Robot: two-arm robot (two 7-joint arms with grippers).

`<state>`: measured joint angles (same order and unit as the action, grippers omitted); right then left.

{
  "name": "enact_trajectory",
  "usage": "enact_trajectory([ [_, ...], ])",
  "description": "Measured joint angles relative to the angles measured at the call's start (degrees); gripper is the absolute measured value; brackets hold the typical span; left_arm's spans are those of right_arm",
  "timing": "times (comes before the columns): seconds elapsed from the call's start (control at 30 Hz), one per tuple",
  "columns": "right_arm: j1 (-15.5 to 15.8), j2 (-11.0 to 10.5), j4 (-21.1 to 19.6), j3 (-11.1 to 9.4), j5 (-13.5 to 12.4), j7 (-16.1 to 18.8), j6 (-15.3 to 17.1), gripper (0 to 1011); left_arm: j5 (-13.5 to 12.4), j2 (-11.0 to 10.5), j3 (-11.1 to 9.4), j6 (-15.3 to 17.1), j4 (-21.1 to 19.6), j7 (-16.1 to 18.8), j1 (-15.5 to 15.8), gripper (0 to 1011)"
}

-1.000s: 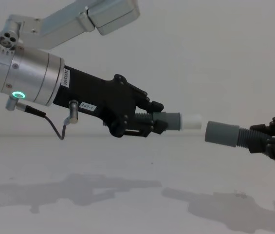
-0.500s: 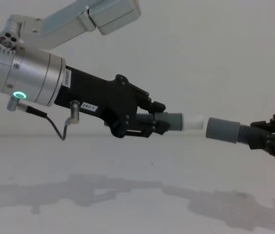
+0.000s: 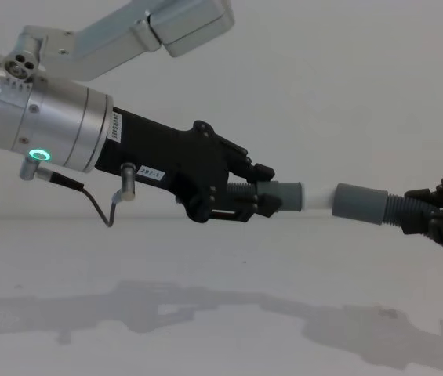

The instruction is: Use both hands to pick up one end of the pipe from the table, align the ends, and insert them.

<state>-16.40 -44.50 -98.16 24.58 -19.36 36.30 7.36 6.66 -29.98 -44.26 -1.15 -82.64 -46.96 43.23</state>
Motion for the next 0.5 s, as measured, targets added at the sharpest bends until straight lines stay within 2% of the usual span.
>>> enact_trajectory([
  [0.5, -0.1, -0.3, -0.1, -0.2, -0.4, 0.0, 0.2, 264, 0.2, 0.7, -0.4, -0.9, 0.6, -0.1, 0.2, 360],
])
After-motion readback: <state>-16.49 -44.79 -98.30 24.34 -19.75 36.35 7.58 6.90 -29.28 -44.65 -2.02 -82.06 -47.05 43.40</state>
